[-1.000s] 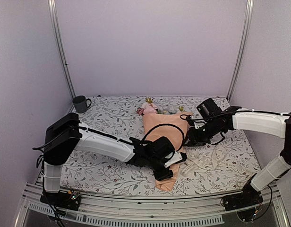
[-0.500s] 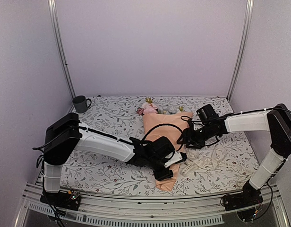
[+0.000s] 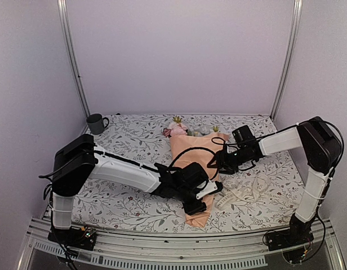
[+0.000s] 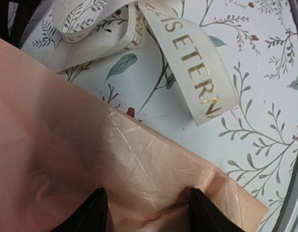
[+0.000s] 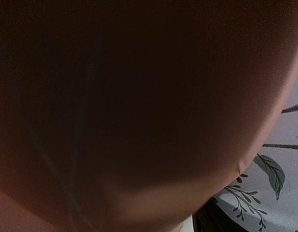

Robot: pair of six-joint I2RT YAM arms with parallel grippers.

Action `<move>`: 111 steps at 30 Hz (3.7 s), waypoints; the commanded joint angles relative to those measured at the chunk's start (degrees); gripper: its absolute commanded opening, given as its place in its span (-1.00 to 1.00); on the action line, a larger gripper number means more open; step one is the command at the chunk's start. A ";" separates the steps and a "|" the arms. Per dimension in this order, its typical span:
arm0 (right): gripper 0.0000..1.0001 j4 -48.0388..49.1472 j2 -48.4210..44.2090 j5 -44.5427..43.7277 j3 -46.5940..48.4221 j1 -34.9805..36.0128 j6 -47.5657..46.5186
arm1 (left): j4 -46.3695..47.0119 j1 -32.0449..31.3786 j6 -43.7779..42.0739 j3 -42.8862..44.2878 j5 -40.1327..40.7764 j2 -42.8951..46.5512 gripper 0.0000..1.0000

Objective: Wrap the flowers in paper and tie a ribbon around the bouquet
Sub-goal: Pass from the left arm to the right, then move the ribbon to the center of the board.

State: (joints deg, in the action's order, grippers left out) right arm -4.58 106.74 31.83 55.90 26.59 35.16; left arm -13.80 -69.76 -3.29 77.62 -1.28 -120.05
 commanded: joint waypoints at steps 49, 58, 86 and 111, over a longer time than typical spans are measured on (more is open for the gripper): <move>-1.00 4.55 6.99 8.03 12.01 3.54 5.10 | 10.15 6.12 -48.23 15.60 15.00 -16.16 -0.41; -1.00 3.30 5.90 7.03 12.95 3.47 4.45 | 1.31 5.43 -36.74 17.48 11.67 -13.41 -1.00; -1.00 -4.01 0.94 6.05 16.93 2.07 3.54 | -1.23 11.29 22.78 -37.20 -20.14 38.56 -1.00; -1.00 -3.59 0.19 10.66 17.12 0.04 7.02 | 6.82 27.00 28.20 -45.00 -18.33 35.24 -1.00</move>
State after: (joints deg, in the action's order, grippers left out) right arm -9.63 109.97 41.15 75.29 26.92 42.63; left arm -8.08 -51.40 26.52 28.84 -28.47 -82.52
